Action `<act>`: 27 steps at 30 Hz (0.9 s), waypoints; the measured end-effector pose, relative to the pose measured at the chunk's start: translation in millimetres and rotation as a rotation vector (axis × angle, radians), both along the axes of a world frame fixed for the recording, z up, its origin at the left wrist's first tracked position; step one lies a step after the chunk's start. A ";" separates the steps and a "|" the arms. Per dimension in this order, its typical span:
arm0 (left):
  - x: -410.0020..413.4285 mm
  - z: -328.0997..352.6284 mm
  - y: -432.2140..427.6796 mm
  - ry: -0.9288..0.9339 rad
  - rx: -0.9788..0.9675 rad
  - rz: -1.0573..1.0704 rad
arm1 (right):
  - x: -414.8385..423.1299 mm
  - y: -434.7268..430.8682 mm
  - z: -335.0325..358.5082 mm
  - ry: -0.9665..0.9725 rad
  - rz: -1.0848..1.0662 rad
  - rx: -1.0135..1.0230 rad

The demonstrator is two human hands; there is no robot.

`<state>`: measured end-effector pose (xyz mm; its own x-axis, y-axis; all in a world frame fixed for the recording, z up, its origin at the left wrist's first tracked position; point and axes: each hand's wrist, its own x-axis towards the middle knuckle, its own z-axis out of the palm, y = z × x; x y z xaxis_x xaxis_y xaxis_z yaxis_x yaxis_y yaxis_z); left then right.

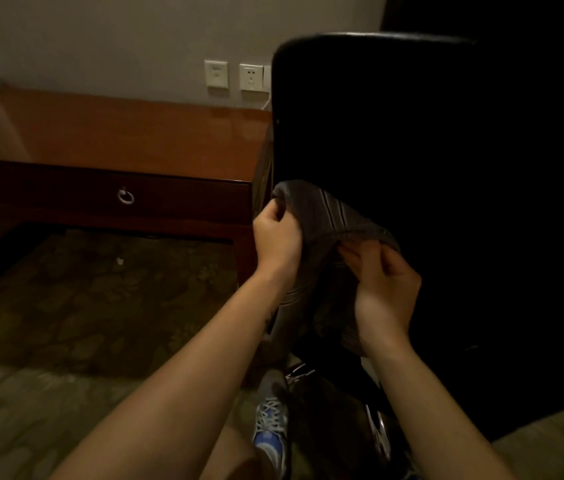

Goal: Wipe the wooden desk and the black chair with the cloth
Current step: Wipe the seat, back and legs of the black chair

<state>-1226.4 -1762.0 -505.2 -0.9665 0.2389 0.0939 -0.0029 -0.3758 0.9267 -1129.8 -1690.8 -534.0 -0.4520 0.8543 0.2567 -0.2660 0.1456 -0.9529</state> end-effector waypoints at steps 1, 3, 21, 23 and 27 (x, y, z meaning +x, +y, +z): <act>-6.4 0.6 -0.1 -0.010 -0.019 0.008 | -6.7 -1.6 2.0 -0.014 -0.012 0.018; -14.6 -7.0 -0.4 -0.054 -0.035 0.005 | -14.4 -3.1 -4.5 -0.078 -0.034 0.056; 0.5 -52.8 3.9 -0.205 -0.063 -0.095 | -3.5 4.4 -27.3 -0.122 -0.153 0.102; 9.7 -55.2 3.0 -0.194 -0.067 -0.107 | 8.0 4.4 -26.4 -0.131 -0.153 0.122; 30.3 -53.2 -2.5 -0.151 -0.052 -0.112 | 28.1 8.4 -28.3 -0.112 -0.144 0.159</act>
<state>-1196.1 -1764.4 -558.4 -0.9358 0.3465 -0.0653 -0.1822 -0.3167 0.9309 -1101.8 -1682.4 -562.3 -0.3618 0.8648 0.3483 -0.1259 0.3248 -0.9374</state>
